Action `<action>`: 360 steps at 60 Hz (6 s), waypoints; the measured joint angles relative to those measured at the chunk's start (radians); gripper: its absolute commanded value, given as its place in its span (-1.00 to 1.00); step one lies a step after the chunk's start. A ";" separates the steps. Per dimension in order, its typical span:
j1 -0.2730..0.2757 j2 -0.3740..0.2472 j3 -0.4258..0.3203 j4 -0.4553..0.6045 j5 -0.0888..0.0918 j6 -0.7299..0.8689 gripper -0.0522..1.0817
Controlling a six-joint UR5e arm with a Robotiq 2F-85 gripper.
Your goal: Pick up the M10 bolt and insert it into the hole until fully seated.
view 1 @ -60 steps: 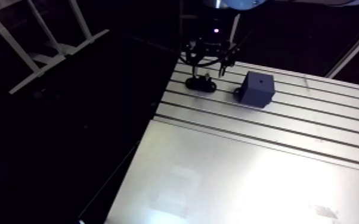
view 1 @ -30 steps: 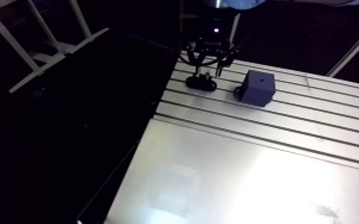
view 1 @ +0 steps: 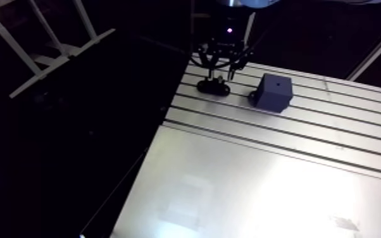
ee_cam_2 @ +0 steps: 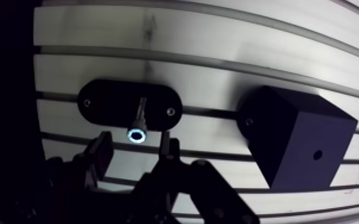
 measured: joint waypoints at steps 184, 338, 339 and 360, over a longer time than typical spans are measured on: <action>-0.001 0.014 -0.021 -0.004 0.005 -0.007 0.71; -0.236 -0.044 -0.378 0.727 0.002 -0.130 0.99; -0.237 -0.043 -0.377 0.727 0.001 -0.130 0.99; -0.243 -0.019 -0.367 0.718 0.000 -0.130 0.99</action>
